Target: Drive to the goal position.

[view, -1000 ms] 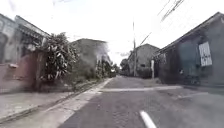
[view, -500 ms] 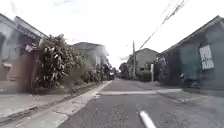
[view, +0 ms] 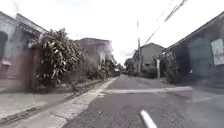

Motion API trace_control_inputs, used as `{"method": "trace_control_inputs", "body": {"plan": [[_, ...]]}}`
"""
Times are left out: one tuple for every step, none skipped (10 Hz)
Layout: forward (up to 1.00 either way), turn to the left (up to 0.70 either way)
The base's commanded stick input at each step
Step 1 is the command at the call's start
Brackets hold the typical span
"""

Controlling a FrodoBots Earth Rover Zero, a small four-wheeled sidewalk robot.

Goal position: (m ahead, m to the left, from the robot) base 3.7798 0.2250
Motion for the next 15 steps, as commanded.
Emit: {"method": "trace_control_inputs", "body": {"plan": [[0.5,-0.31],[0.5,-0.37],[0.5,-0.43],[0.5,-0.48],[0.5,-0.5],[0.5,-0.5],[0.5,-0.5],[0.5,-0.5],[0.5,-0.5],[0.5,-0.5],[0.5,-0.5],[0.5,-0.5],[0.5,-0.5],[0.5,-0.5],[0.5,-0.35]]}}
